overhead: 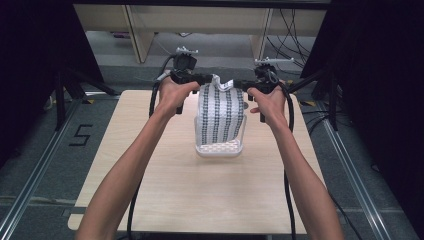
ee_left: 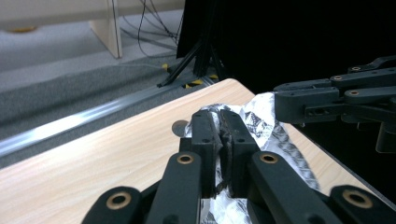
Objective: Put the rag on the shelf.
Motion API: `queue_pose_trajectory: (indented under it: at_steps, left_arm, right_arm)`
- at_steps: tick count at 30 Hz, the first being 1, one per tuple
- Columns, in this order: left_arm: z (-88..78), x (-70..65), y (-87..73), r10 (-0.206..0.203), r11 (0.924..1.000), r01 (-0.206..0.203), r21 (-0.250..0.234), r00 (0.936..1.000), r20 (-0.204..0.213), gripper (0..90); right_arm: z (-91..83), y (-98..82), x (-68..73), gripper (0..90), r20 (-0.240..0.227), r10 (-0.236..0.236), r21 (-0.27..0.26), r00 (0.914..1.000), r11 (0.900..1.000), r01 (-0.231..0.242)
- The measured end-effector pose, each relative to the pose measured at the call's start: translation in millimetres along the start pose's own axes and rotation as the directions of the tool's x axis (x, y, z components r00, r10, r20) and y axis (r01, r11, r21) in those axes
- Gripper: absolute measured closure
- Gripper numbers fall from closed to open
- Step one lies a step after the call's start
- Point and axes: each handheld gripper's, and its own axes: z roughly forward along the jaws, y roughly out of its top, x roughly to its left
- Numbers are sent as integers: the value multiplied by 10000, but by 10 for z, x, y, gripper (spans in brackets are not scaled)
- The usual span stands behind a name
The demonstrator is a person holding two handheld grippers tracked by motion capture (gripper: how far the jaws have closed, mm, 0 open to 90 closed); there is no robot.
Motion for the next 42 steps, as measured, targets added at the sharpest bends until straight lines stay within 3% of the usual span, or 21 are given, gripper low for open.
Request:
queue_pose_trajectory:
  at_steps: [4, 10, 14, 16, 19, 22, 29, 33, 34, 37, 41, 42]
  left_arm:
    - [127, 69, -34, -287, 9995, 287, 153, 9996, -45, 844]
    - [253, 157, -145, -530, 9967, 548, 607, 9981, -306, 828]
    - [312, 223, -224, -736, 9915, 765, 1052, 9968, -305, 774]
    - [325, 235, -253, -684, 9911, 734, 1107, 9965, -477, 712]
    - [325, 240, -275, -746, 9904, 776, 1147, 9967, -308, 687]
    - [308, 238, -303, -649, 9886, 685, 1342, 9974, -312, 664]
    - [205, 196, -305, -456, 9916, 479, 1204, 9987, -224, 636]
    - [136, 183, -310, -419, 9923, 431, 1165, 9990, -124, 611]
    - [90, 180, -318, -418, 9925, 430, 1148, 9990, -127, 599]
    - [35, 180, -341, -543, 9910, 552, 1217, 9985, -111, 537]
    - [-15, 178, -354, -538, 9901, 558, 1292, 9984, -188, 466]
    - [-53, 171, -360, -700, 9897, 712, 1242, 9974, -141, 445]
  right_arm:
    - [125, -19, -95, 844, 115, 281, 0, 9995, 9996, -281]
    - [289, -74, -207, 807, 169, 734, 405, 9972, 9964, -741]
    - [345, -104, -197, 775, 255, 803, 544, 9964, 9952, -816]
    - [356, -107, -193, 766, 253, 663, 528, 9975, 9963, -675]
    - [338, -99, -175, 756, 170, 647, 503, 9978, 9966, -655]
    - [317, -101, -168, 749, 174, 700, 510, 9974, 9962, -708]
    - [251, -96, -121, 731, 33, 493, 557, 9988, 9972, -494]
    - [199, -90, -72, 703, 79, 143, 596, 9999, 9981, -147]
    - [164, -90, -42, 679, 292, -294, 781, 9991, 9966, 271]
    - [114, -103, -1, 648, 317, -220, 879, 9993, 9959, 192]
    - [71, -116, 14, 605, 449, -453, 853, 9980, 9955, 414]
    - [59, -121, 21, 601, 400, -481, 842, 9980, 9955, 446]
